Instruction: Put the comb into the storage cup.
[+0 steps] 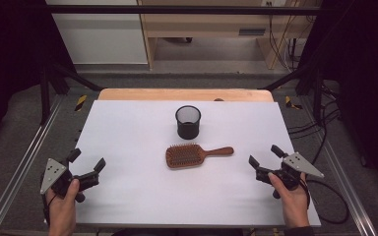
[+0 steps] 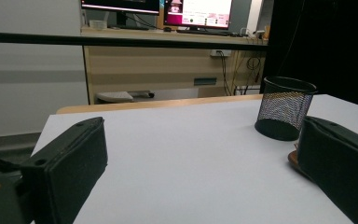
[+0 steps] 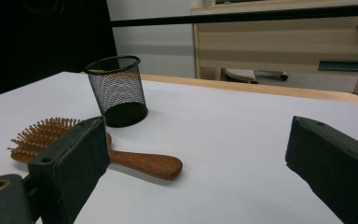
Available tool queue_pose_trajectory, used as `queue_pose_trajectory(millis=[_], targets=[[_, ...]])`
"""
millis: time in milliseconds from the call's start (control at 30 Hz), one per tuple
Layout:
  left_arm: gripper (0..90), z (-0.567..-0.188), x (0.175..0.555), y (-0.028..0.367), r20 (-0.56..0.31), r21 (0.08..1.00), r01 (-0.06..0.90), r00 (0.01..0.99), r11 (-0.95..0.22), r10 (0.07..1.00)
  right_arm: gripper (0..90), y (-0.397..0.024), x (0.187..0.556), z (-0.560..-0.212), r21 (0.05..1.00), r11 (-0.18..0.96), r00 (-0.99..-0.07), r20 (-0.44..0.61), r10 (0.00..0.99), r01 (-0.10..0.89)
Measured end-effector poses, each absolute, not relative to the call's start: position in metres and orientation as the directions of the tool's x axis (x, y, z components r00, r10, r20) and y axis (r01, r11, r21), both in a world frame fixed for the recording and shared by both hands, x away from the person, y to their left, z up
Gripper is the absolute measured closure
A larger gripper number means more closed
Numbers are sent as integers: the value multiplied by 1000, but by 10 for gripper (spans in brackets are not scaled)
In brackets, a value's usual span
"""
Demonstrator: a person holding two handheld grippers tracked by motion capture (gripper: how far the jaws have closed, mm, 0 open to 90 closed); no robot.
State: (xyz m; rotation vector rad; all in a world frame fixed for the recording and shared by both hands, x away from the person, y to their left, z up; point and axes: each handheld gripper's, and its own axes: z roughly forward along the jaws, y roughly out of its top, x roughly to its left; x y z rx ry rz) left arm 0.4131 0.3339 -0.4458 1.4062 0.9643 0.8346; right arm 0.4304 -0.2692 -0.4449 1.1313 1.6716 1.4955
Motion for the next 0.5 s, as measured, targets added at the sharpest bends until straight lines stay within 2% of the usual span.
queue_pose_trajectory(millis=[300,500], targets=[[21,-446,413,328,-19,997,78,419,-15,908,74,-263,433,-443,980,-18,-404,98,910,199],[21,-447,412,327,-6,996,84,419,-32,908,74,-251,439,-441,977,0,-420,92,903,215]])
